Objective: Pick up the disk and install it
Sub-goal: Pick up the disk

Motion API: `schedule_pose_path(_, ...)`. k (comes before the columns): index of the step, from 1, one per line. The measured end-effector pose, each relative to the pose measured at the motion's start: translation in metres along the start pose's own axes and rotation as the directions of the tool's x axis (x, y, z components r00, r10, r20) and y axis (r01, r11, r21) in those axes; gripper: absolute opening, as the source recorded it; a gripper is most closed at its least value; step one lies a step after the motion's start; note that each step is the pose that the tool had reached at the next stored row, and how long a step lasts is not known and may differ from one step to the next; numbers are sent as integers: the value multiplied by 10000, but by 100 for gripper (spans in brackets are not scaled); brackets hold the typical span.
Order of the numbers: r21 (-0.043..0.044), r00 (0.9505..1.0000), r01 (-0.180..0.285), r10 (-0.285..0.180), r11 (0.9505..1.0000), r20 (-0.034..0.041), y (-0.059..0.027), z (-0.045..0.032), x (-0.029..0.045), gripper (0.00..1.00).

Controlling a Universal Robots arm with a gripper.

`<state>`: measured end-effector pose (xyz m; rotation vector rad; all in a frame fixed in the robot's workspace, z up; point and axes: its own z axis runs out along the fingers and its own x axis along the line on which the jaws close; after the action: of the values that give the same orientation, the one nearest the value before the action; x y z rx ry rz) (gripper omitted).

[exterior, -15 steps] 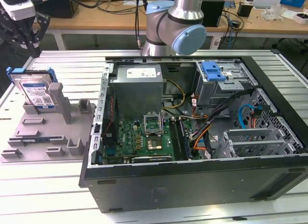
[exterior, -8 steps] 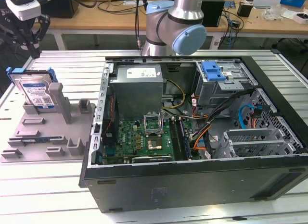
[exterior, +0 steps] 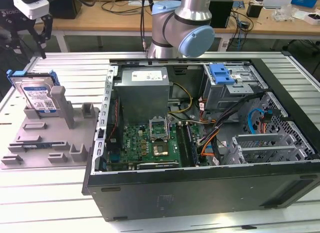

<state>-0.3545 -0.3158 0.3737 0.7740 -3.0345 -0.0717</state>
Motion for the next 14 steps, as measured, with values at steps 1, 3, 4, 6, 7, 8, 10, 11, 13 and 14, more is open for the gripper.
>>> schedule_pose_path(1, -8, 9998, 173, -173, 9999, -21, 0, 0, 0, 42)
schedule_pose_path(3, -26, 9982, 597, -597, 9982, -70, 1, 0, -1, 42)
schedule_pose_path(4, -40, 9961, 870, -871, 9962, -101, 2, 0, -1, 42)
schedule_pose_path(6, -69, 9900, 1398, -1399, 9902, -160, 3, 0, -1, 42)
schedule_pose_path(7, -78, 9871, 1588, -1590, 9873, -179, 3, 0, -1, 42)
schedule_pose_path(8, -89, 9832, 1810, -1812, 9834, -201, 3, 0, -2, 42)
schedule_pose_path(10, -114, 9722, 2325, -2327, 9725, -246, 3, 0, -1, 42)
schedule_pose_path(11, -122, 9673, 2520, -2523, 9676, -261, 2, 0, -1, 42)
schedule_pose_path(13, -134, 9568, 2892, -2895, 9572, -285, 2, 1, -1, 42)
schedule_pose_path(14, -141, 9483, 3156, -3159, 9488, -299, 2, 2, -2, 42)
